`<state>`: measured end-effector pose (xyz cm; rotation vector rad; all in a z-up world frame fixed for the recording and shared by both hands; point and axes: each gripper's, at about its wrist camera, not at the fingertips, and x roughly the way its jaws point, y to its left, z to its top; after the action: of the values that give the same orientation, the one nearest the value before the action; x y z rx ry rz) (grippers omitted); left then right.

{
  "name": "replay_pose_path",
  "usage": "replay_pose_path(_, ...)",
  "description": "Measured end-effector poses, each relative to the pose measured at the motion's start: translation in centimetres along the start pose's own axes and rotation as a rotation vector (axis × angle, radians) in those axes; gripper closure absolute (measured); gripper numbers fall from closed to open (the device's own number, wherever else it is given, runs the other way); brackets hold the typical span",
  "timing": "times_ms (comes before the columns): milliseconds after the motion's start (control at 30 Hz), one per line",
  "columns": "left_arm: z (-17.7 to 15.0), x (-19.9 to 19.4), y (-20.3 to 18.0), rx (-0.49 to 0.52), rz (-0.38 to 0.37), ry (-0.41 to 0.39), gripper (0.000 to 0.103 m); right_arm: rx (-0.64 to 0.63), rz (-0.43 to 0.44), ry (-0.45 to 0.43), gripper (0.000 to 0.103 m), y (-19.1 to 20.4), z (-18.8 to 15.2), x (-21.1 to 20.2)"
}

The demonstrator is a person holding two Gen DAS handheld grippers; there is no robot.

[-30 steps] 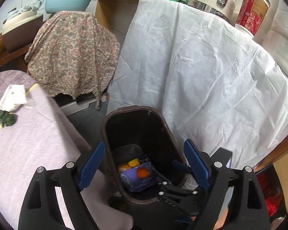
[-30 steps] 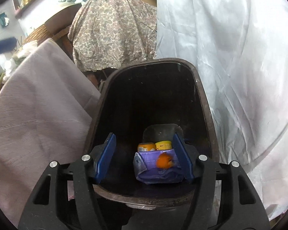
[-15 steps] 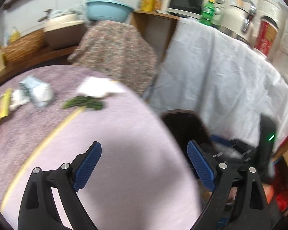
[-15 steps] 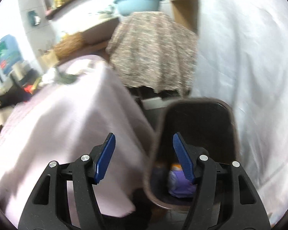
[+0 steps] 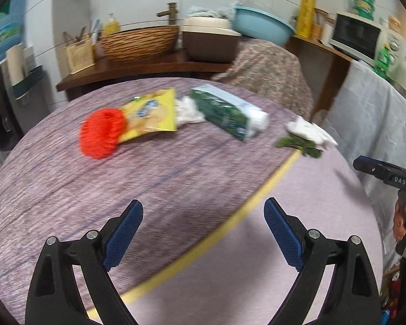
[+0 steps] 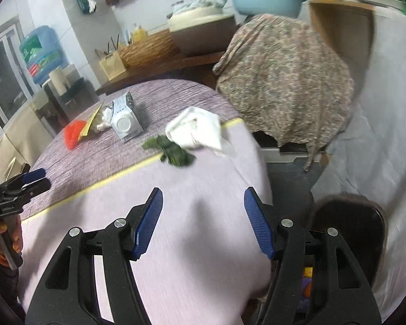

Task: Collect trash
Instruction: 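Move the right tool to the white glove and grasp it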

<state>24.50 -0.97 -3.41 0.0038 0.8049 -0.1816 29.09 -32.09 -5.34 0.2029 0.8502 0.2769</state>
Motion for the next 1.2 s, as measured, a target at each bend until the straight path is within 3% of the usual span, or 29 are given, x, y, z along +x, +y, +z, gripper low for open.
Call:
replay_pose_path(100,0.2,0.2,2.4,-0.018,0.033,-0.005,0.013,0.029,-0.013,0.012,0.04,0.0,2.5,2.2)
replay_pose_path(300,0.4,1.0,6.0,-0.083,0.028,0.009,0.014,0.058,-0.049,0.072,0.043,-0.1,5.9,6.7)
replay_pose_path(467,0.3,1.1,6.0,-0.082,-0.006,0.004,0.014,0.074,-0.041,0.105,0.064,-0.3,6.5,8.7)
replay_pose_path(533,0.4,1.2,5.3,-0.06,-0.025,-0.003,0.015,0.068,-0.022,0.112,0.08,0.0,6.5,8.9)
replay_pose_path(600,0.5,1.3,4.0,-0.022,-0.054,-0.01,0.015,0.067,-0.017,0.099,0.085,0.2,6.4,8.6)
replay_pose_path(733,1.0,1.9,-0.1,0.114,-0.136,-0.016,0.027,0.088,-0.007,0.045,0.088,-0.1,6.4,6.9)
replay_pose_path(833,1.7,2.8,-4.5,0.273,-0.243,-0.024,0.034,0.099,0.003,0.012,0.088,-0.6,6.3,5.0)
replay_pose_path(967,3.2,4.8,-9.3,0.409,-0.36,-0.022,0.038,0.115,0.029,-0.033,0.088,-1.4,5.5,1.9)
replay_pose_path(1200,5.1,10.7,-14.6,0.622,-0.322,0.04,0.049,0.123,0.039,-0.037,0.088,-3.4,2.5,-1.9)
